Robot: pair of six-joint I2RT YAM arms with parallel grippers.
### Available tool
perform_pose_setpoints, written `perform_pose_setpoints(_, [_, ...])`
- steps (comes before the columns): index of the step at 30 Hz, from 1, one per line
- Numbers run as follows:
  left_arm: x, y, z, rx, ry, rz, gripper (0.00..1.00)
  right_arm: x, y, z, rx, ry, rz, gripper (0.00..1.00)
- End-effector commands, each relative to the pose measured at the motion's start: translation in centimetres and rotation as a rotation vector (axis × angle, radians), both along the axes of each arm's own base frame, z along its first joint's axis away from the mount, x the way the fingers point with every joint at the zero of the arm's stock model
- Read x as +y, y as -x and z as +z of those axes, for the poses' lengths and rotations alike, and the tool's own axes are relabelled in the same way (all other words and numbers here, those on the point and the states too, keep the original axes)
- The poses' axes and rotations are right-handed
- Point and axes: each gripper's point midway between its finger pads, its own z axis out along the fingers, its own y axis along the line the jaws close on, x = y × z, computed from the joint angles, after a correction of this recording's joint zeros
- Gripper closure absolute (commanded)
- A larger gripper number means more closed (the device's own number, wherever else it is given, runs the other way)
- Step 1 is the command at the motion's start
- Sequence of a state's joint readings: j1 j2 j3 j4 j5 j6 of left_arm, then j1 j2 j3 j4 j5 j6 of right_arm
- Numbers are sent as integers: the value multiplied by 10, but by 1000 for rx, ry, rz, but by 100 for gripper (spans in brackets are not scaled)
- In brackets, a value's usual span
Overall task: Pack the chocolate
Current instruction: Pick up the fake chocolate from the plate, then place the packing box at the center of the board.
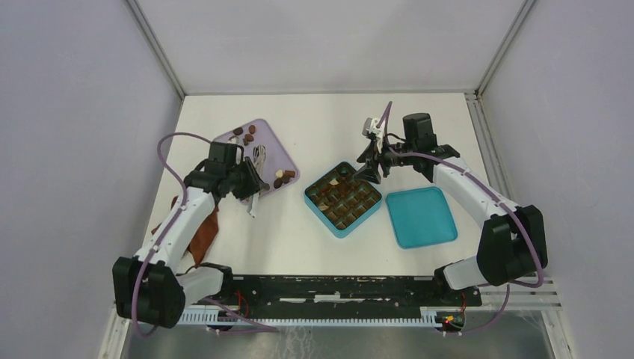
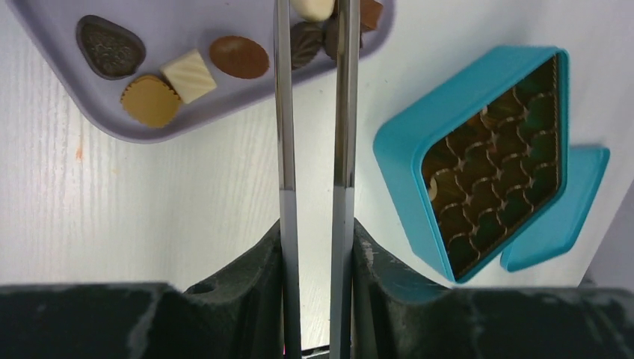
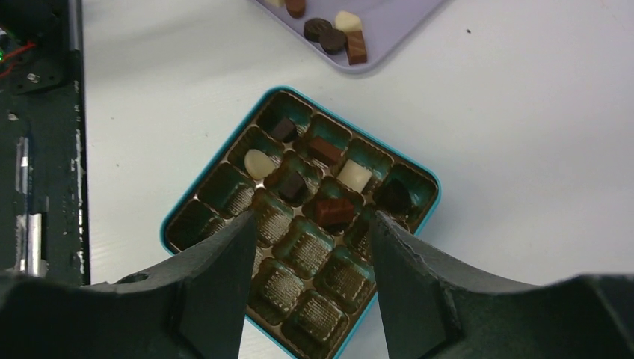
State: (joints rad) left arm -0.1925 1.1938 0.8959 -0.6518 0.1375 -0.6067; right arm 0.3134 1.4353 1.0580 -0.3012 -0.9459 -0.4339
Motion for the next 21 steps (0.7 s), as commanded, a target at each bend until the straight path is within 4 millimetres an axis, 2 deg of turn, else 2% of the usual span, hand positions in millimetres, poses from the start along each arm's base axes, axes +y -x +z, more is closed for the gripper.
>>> perform_pose_setpoints(1, [-20, 8, 32, -190, 70, -192, 98, -10, -19, -13, -71, 92, -63, 35])
perform_pose_setpoints(4, [-24, 20, 36, -207, 92, -234, 98, -17, -28, -25, -79, 143, -96, 31])
perform_pose_setpoints(10, [-21, 33, 39, -216, 83, -245, 98, -28, -47, -49, -70, 233, -169, 30])
perform_pose_setpoints(13, [-24, 39, 35, -205, 113, -243, 98, -29, -52, -69, -17, 275, -175, 31])
perform_pose_setpoints(17, [-24, 42, 34, -226, 123, -231, 98, -30, -66, -83, 6, 316, -226, 33])
perform_pose_setpoints(21, [-30, 44, 31, -227, 158, -250, 98, -25, -63, -100, 55, 351, -223, 37])
